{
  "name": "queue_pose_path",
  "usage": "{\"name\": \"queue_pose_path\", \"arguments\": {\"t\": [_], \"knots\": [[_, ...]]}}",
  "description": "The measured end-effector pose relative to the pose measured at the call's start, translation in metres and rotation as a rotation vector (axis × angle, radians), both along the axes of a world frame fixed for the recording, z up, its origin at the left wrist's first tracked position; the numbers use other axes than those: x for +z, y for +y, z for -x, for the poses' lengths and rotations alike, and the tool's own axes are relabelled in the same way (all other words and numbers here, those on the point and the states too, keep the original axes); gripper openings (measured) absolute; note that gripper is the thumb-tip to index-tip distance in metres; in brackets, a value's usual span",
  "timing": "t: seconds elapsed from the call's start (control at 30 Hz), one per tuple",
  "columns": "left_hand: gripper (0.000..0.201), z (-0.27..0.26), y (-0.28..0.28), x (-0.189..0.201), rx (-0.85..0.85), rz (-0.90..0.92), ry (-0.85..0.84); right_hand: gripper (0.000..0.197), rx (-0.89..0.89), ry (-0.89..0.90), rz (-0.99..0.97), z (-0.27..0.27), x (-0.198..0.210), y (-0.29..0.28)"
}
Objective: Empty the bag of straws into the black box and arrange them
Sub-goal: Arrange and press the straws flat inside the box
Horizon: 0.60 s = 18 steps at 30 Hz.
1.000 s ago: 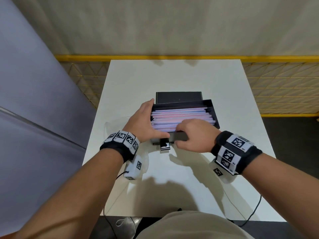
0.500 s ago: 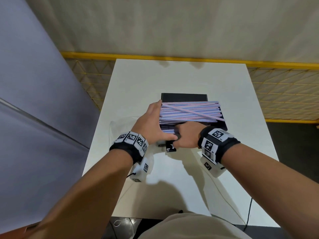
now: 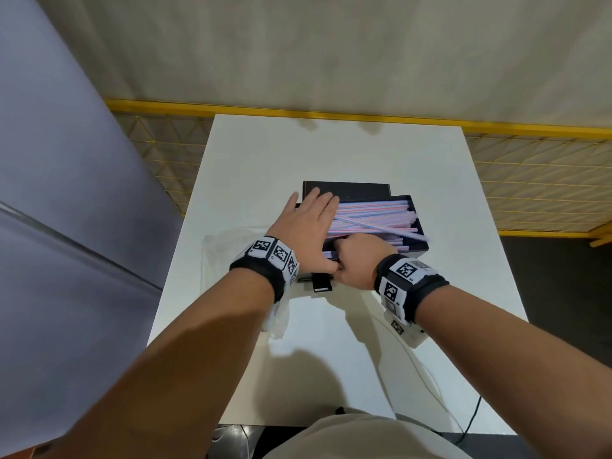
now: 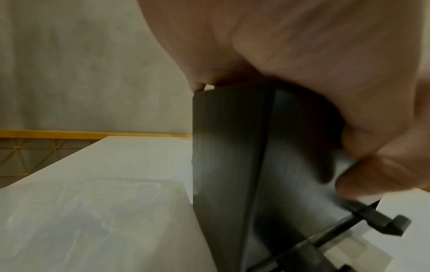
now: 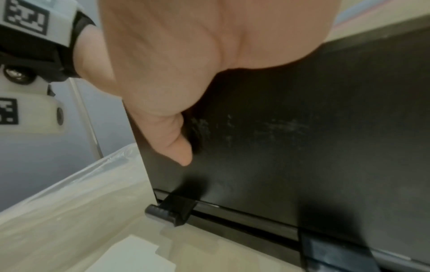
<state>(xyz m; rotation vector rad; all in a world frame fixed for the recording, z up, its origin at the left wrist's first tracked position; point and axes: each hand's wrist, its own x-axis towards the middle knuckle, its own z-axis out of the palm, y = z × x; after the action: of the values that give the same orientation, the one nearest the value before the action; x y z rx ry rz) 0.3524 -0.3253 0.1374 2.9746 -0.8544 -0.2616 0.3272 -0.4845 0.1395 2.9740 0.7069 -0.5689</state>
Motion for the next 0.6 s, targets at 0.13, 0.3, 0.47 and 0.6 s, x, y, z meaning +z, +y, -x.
{"name": "queue_pose_path", "arguments": {"t": [0.13,0.3,0.47,0.6], "knots": [[0.125,0.001,0.001,-0.007,-0.004,0.039,-0.017,0.034,-0.022,-0.032,-0.024,0.001,-0.002,0.000],[0.121,0.000,0.001,-0.007,-0.017,0.035,-0.015,0.029,-0.007,0.075,-0.025,-0.002,0.001,0.002],[0.119,0.002,0.001,-0.005,-0.029,-0.018,-0.015,0.026,0.001,0.141,-0.008,-0.005,0.004,0.002],[0.121,0.003,0.003,-0.005,-0.072,-0.014,-0.007,0.025,0.013,0.093,-0.129,0.008,0.002,-0.011]]}}
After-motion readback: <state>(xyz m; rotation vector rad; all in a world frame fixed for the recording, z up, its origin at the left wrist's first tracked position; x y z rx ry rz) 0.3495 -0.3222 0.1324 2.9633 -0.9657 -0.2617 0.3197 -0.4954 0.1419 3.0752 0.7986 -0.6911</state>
